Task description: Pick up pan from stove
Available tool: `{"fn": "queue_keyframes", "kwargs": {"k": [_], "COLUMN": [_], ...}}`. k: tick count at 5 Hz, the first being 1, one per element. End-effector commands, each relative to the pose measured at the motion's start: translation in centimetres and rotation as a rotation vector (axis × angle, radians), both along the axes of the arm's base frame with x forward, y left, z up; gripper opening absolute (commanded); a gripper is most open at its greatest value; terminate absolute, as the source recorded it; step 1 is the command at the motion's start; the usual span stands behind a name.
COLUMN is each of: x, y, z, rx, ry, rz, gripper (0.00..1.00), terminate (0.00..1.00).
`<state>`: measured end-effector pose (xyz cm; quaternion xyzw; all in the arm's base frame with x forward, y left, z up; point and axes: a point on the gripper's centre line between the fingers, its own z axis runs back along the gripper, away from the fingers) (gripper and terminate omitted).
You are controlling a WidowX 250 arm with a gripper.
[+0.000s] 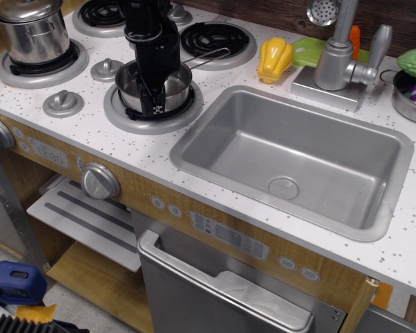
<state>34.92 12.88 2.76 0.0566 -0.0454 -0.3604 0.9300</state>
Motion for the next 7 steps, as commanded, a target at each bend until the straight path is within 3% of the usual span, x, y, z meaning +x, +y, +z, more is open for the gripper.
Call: {"fn": "queue_keyframes", "kwargs": {"k": [1, 3, 6, 7], "x": [1.0, 2.2, 2.6, 2.5], "y": [1.2, 1.6, 0.9, 0.2], "z": [2.7, 6.9, 12.0, 12.7], "rx": [0.064, 0.121, 0.177, 0.211], "ry": [-0.067, -0.063, -0.103, -0.115], "rz": [-0.034, -0.084, -0.080, -0.071], "gripper": [0.00, 0.00, 0.00, 0.00], "terminate": [0.00, 0.00, 0.00, 1.00]}}
